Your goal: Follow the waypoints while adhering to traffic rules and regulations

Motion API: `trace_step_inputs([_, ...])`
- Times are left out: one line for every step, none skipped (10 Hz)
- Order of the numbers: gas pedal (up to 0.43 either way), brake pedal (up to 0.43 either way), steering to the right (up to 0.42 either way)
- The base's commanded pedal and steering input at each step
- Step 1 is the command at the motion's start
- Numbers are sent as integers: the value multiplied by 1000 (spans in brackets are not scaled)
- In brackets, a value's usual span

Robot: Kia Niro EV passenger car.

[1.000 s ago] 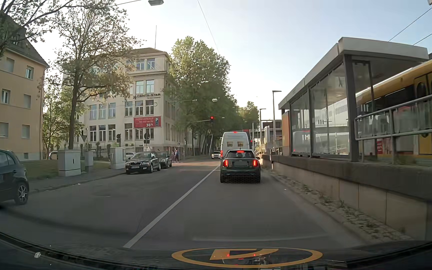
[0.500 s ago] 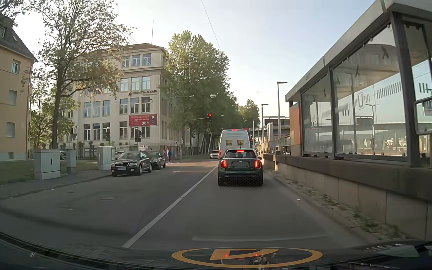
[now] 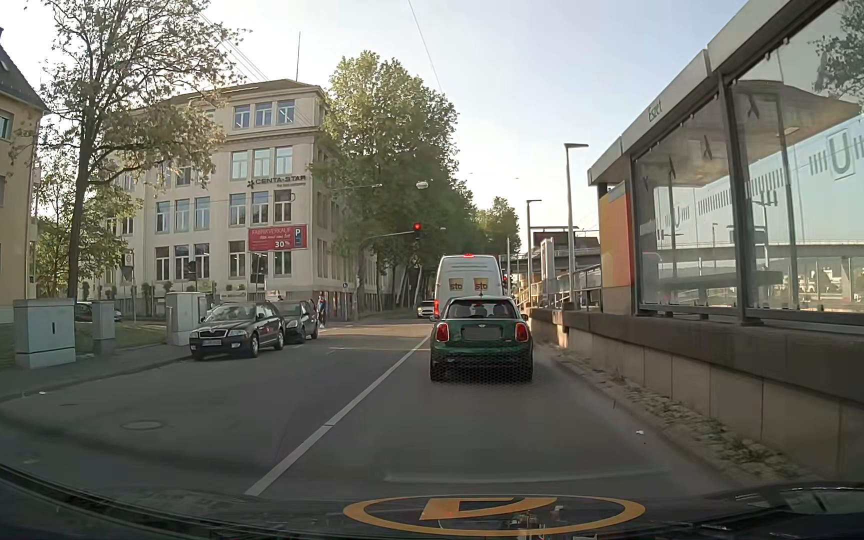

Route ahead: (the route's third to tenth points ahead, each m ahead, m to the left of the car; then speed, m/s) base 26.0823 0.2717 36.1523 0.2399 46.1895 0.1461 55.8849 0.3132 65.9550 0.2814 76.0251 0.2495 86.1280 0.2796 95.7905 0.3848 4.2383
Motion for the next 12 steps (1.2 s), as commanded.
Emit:
trace_step_inputs([0,0,2])
trace_step_inputs([0,43,2])
trace_step_inputs([0,91,2])
trace_step_inputs([0,116,1])
trace_step_inputs([0,134,1])
trace_step_inputs([0,140,1])
trace_step_inputs([0,152,0])
trace_step_inputs([0,159,0])
trace_step_inputs([0,165,0])
trace_step_inputs([0,171,0])
trace_step_inputs([0,183,0])
trace_step_inputs([0,183,0])
